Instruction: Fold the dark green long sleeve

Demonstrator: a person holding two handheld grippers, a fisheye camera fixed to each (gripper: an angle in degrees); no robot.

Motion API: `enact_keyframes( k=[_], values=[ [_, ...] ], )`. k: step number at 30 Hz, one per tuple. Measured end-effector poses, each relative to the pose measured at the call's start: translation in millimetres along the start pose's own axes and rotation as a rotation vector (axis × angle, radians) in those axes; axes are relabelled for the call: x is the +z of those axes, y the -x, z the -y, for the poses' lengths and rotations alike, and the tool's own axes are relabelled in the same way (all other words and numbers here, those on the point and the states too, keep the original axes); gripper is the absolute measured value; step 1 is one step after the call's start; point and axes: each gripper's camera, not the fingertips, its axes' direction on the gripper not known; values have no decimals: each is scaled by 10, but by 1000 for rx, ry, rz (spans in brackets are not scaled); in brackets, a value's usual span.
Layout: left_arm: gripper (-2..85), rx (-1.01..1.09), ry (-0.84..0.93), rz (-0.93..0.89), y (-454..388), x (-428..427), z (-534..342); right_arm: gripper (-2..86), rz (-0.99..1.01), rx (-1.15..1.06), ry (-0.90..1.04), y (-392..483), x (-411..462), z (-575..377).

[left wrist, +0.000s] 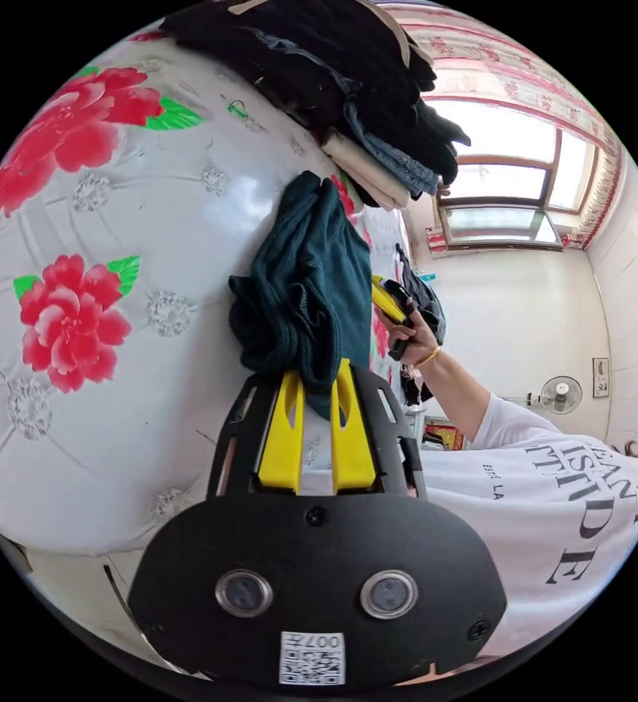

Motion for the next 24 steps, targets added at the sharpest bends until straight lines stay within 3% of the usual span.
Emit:
enact_keyframes(
  k=[3, 8, 14, 18, 21, 24],
  values=[
    [53, 40, 14, -21, -50, -163, 234, 12, 217, 58, 107, -157, 236, 119],
    [52, 138, -20, -18, -287, -543, 693, -1, 337, -11, 95, 228, 170, 191],
    [50, 516, -177, -126, -1176, -1570, 1318, -3, 567, -362, 47, 2024, -404, 398],
    [54, 814, -314, -106, -2005, -2518, 1905, -2, 705, -657, -143, 3434, -910, 564],
    [63, 756, -420, -23, -2238, -2985, 2607, 0, 645, -734, -274, 4104, -867, 739],
    [80, 509, -541, 249, -2025, -3030, 3137, 7, 447, -720, -334, 4321, -395, 922]
  ],
)
